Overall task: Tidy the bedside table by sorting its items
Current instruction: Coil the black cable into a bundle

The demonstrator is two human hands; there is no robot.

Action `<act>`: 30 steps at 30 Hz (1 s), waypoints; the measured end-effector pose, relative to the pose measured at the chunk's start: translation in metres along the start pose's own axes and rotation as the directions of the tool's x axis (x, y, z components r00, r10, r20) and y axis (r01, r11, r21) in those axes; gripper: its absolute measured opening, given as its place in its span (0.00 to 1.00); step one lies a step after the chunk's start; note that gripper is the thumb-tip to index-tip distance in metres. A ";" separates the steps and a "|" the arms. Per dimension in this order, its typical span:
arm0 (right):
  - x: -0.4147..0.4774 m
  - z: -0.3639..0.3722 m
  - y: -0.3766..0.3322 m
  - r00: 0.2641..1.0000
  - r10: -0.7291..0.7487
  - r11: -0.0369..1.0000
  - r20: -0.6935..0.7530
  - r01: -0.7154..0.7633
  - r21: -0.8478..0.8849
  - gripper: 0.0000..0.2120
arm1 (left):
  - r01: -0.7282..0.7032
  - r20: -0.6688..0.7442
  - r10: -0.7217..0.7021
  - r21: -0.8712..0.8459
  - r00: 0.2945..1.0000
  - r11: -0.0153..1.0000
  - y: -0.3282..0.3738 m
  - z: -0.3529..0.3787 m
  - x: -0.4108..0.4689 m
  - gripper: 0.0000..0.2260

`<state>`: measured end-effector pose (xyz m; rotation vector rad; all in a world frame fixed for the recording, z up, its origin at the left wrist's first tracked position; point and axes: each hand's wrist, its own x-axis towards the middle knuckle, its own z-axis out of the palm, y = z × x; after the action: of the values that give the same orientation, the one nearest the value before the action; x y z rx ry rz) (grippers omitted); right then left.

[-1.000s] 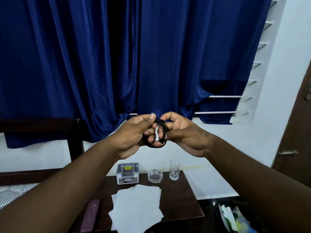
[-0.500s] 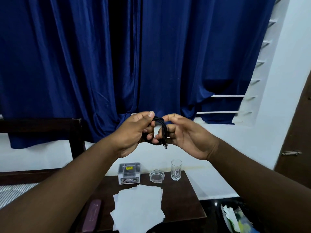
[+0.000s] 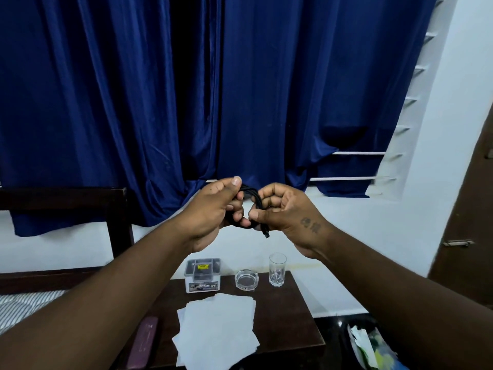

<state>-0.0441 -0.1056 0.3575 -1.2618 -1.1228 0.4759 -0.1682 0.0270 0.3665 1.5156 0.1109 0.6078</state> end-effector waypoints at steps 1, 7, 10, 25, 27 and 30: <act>0.000 0.002 0.001 1.000 -0.012 1.000 -0.009 0.012 0.017 0.12 | 0.007 -0.002 -0.007 -0.023 1.000 1.000 -0.001 -0.001 0.001 0.16; 0.005 0.003 0.011 0.996 -0.081 0.996 -0.023 0.079 -0.046 0.13 | 0.072 0.010 -0.072 -0.119 0.997 0.990 -0.002 -0.007 0.001 0.15; 0.004 0.003 0.014 0.994 -0.095 0.993 -0.046 0.092 -0.070 0.12 | 0.098 0.014 -0.097 -0.118 0.995 0.988 -0.002 -0.008 0.001 0.15; 0.013 0.006 0.039 0.946 -0.102 0.927 -0.308 -0.022 -0.374 0.08 | 0.225 -0.244 -0.195 0.097 0.950 0.970 -0.018 -0.021 0.008 0.05; 0.012 0.005 0.040 0.936 -0.118 0.919 -0.331 -0.024 -0.395 0.07 | 0.246 -0.181 -0.243 -0.004 0.953 0.969 -0.018 -0.022 0.007 0.05; 0.012 0.003 0.040 0.925 -0.145 0.910 -0.352 -0.016 -0.415 0.06 | 0.252 -0.071 -0.264 -0.146 0.962 0.957 -0.018 -0.022 0.003 0.04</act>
<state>-0.0301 -0.0823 0.3252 -1.5949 -0.9559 -0.0708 -0.1698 0.0495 0.3481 1.3157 0.3257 0.4632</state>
